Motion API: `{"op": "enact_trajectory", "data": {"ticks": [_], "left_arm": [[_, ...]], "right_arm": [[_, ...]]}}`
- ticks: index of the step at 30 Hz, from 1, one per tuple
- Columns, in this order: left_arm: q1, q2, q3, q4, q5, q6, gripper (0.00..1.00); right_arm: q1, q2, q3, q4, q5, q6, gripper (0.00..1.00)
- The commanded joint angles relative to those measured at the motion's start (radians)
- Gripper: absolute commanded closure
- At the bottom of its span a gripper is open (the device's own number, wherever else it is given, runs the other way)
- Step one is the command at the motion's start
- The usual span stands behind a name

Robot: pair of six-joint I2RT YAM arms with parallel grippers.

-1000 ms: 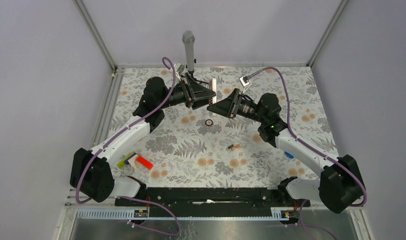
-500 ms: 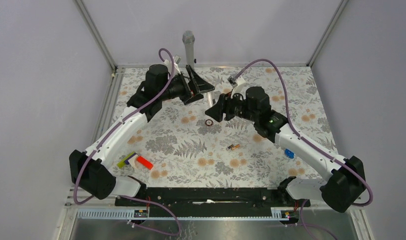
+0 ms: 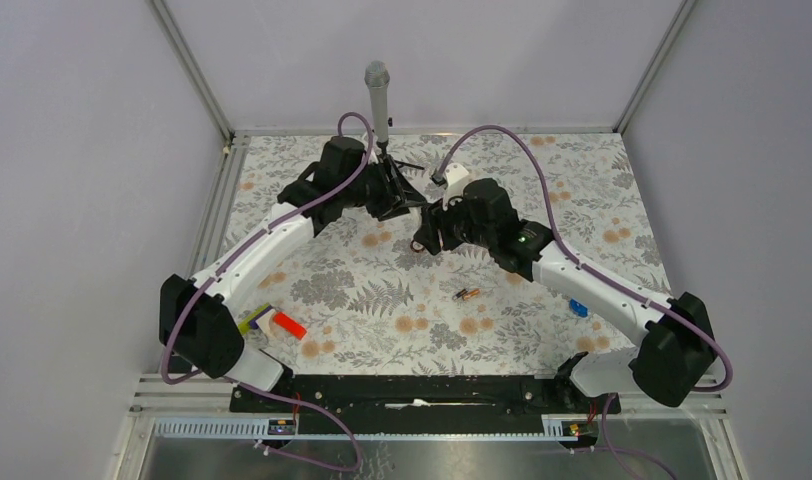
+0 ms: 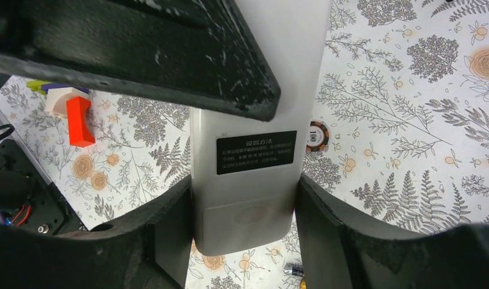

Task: Load the batteries into the remote control

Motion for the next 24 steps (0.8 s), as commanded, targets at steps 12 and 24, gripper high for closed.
{"op": "enact_trajectory", "data": {"ticks": [12,24], "left_arm": [[0.096,-0.042,-0.053,0.191,0.123,0.025,1.00],[0.230,-0.287,-0.296,0.647,0.215,-0.092,1.00]], "right_arm": [[0.007,-0.117,-0.001,0.073,-0.044,0.125,0.00],[-0.101,-0.148,-0.054,0.285,-0.124,0.862,0.00]]}}
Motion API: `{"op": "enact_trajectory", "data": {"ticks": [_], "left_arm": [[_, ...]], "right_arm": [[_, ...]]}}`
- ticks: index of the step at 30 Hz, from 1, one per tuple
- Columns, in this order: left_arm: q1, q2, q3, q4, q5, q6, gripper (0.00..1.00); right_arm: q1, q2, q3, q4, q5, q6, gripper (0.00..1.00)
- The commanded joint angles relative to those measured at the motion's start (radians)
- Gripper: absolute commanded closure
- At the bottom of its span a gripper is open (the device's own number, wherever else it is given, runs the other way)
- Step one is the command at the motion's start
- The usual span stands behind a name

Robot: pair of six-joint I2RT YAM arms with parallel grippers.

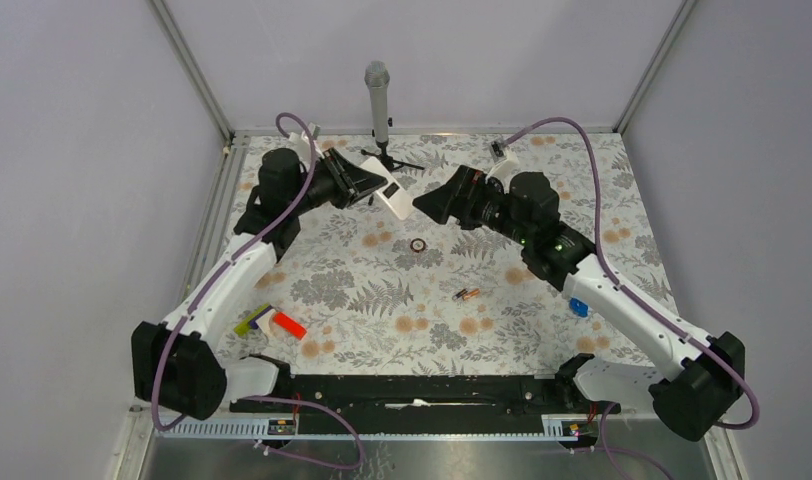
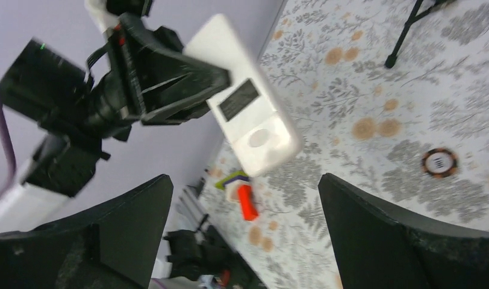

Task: Load the batteries into the remote control

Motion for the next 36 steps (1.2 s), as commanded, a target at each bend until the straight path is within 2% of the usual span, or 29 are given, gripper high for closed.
{"op": "enact_trajectory", "data": {"ticks": [1,9,18,22,30,36], "left_arm": [[0.009,-0.098,-0.021,0.275,0.043,-0.061,1.00],[0.009,-0.151,-0.045,0.332,0.047,-0.103,1.00],[0.009,-0.146,-0.056,0.446,0.068,-0.266,1.00],[0.008,-0.150,-0.046,0.463,0.069,-0.317,1.00],[0.009,-0.143,-0.019,0.477,0.086,-0.429,1.00],[0.022,-0.129,-0.007,0.533,0.097,-0.514,1.00]], "right_arm": [[-0.025,0.054,-0.021,0.157,-0.060,0.335,0.00],[-0.024,0.104,-0.001,0.393,-0.162,0.384,0.01],[-0.024,0.146,0.021,0.435,-0.215,0.445,0.12],[-0.024,0.152,0.013,0.438,-0.216,0.446,0.24],[-0.044,0.148,-0.056,0.430,-0.190,0.441,0.56],[-0.069,0.155,-0.106,0.463,-0.248,0.408,0.71]]}}
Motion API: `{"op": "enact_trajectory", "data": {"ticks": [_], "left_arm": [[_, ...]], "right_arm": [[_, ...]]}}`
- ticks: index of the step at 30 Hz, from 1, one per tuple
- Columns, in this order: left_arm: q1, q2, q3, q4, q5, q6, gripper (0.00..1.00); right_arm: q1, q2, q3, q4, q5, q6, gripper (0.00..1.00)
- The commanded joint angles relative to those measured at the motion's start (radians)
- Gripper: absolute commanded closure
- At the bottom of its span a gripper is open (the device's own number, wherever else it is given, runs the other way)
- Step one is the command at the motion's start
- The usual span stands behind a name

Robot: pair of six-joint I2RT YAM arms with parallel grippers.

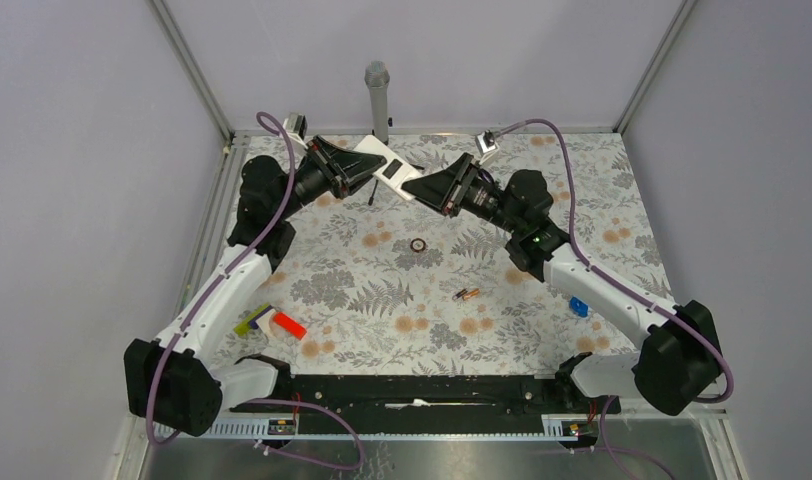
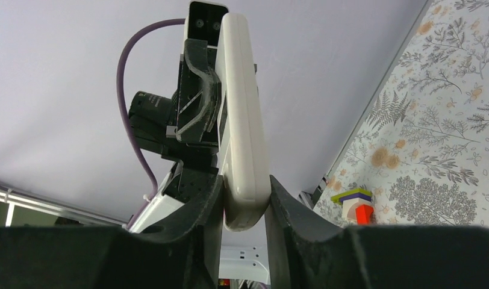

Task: Load the batteries into the remote control

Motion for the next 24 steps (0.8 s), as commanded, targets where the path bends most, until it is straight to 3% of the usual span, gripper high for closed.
{"op": "enact_trajectory", "data": {"ticks": [1,6,11,20,24], "left_arm": [[0.018,-0.016,0.056,0.171,0.038,-0.142,1.00],[0.033,0.014,0.077,0.173,0.073,-0.184,1.00],[0.034,0.040,0.083,0.200,0.105,-0.208,1.00],[0.030,0.039,0.071,0.088,0.051,-0.051,1.00],[0.030,0.048,0.054,0.077,0.043,-0.003,1.00]], "right_arm": [[-0.043,0.007,-0.064,-0.017,-0.052,-0.071,0.73],[-0.088,0.019,-0.092,0.070,-0.178,-0.082,0.81],[-0.100,0.040,-0.041,0.052,-0.236,-0.116,0.76],[-0.102,0.071,-0.011,0.005,-0.107,0.004,0.35],[-0.102,0.095,-0.006,0.017,-0.098,0.039,0.30]]}}
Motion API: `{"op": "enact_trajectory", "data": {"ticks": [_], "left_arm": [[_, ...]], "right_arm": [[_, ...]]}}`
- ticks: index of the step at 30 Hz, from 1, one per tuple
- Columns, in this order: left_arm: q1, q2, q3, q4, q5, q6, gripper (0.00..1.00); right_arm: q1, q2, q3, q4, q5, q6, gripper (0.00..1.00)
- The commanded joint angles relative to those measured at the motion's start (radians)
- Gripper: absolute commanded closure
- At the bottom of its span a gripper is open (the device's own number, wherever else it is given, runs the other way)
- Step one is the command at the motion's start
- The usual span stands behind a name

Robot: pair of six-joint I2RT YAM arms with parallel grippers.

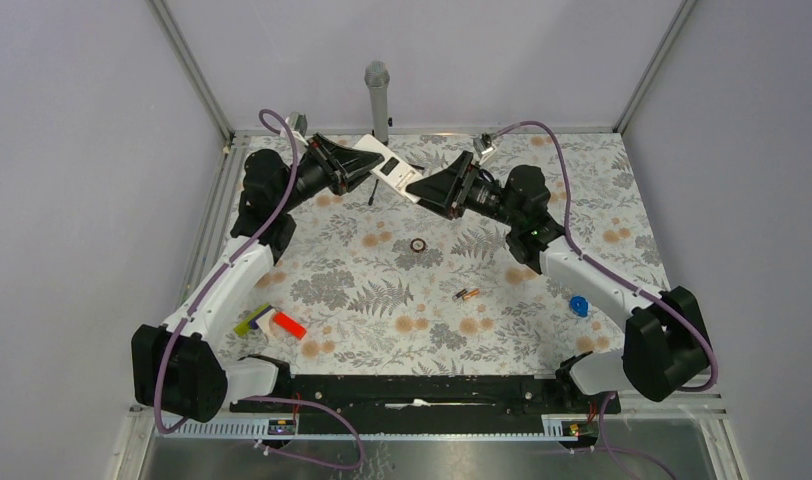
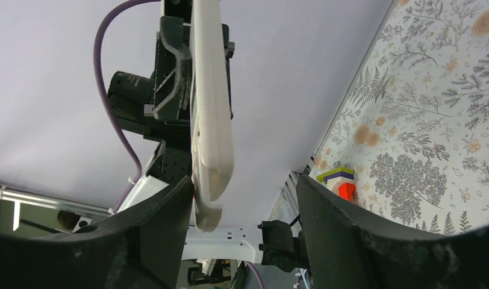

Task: Load the batteries into the remote control

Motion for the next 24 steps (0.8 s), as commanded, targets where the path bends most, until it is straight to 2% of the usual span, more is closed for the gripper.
{"op": "enact_trajectory", "data": {"ticks": [1,4,8,13,16,20,24], "left_arm": [[0.000,-0.018,0.038,0.068,-0.004,0.049,1.00],[-0.001,-0.016,0.035,0.005,-0.031,0.118,1.00],[-0.004,-0.025,0.029,-0.065,-0.076,0.225,1.00],[-0.014,-0.024,0.028,-0.107,-0.109,0.318,1.00],[-0.019,-0.024,0.028,-0.120,-0.126,0.353,1.00],[-0.022,-0.031,0.030,-0.167,-0.182,0.421,1.00],[-0.024,-0.032,0.036,-0.191,-0.202,0.468,1.00]], "right_arm": [[-0.015,0.036,0.027,-0.032,0.053,0.028,0.33],[-0.017,0.037,0.023,-0.026,0.054,0.038,0.45],[-0.023,0.037,0.015,-0.033,0.048,0.067,0.53],[-0.028,0.042,0.032,-0.075,0.033,0.079,0.68],[-0.031,0.045,0.033,-0.079,0.031,0.085,0.82],[-0.034,0.047,0.041,-0.086,0.013,0.095,0.87],[-0.036,0.046,0.042,-0.084,0.002,0.096,0.96]]}}
